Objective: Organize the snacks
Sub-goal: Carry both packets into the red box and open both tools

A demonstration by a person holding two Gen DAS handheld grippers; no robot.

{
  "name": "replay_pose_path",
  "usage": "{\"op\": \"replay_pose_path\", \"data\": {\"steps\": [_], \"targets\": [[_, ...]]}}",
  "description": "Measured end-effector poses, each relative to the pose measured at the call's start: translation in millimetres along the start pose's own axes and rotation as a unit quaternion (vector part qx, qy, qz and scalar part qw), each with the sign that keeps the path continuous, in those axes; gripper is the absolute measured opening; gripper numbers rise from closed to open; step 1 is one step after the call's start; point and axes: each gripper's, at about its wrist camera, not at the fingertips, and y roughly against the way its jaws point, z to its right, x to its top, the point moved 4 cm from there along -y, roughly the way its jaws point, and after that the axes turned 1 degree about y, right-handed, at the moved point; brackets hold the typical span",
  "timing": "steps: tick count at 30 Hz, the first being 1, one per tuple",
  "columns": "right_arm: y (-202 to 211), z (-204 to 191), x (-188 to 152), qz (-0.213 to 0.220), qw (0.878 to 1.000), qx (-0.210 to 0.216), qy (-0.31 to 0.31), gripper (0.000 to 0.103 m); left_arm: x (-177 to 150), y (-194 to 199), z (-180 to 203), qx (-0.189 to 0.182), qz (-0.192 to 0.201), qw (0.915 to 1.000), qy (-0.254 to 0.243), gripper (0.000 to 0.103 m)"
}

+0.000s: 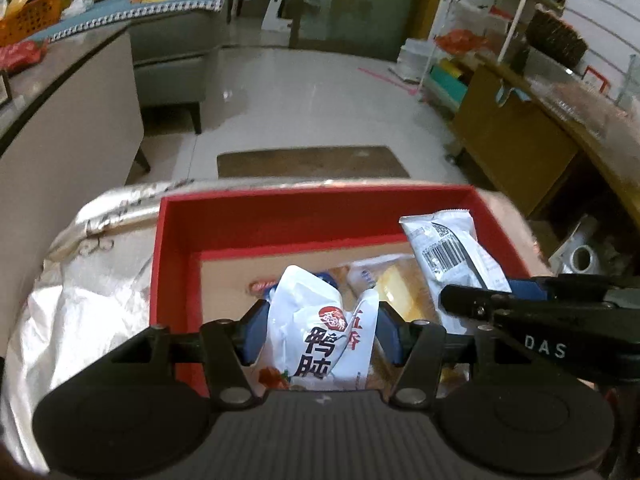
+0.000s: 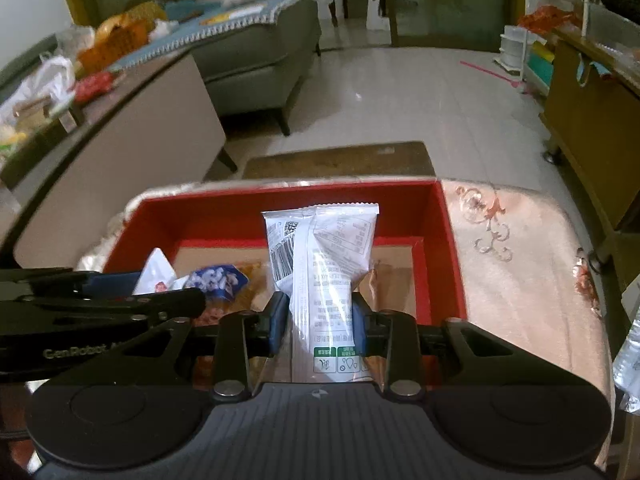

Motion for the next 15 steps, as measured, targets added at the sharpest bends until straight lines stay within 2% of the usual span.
{"op": "replay_pose_path", "data": {"steps": [3,6,15], "targets": [[-4.3,0.3,-1.7,-0.008,1.000,-0.004,-0.005,0.044,-2.5,-0.6,-1.0,0.011,-0.001,0.9999,-0.010,0.051],[-2.6,1.5,-1.0,-0.005,1.000,-0.009,-0.006,0.049,-2.8,1.5,-1.2,0.013,-0.002,0.9999,-0.009,0.059],[5.5,0.1,-5.9,-0.005,1.000,-0.013,-0.001,0.050,-8.7,7.5,3.6,0.026,-0.002,0.9993,-0.028,0.061]]}}
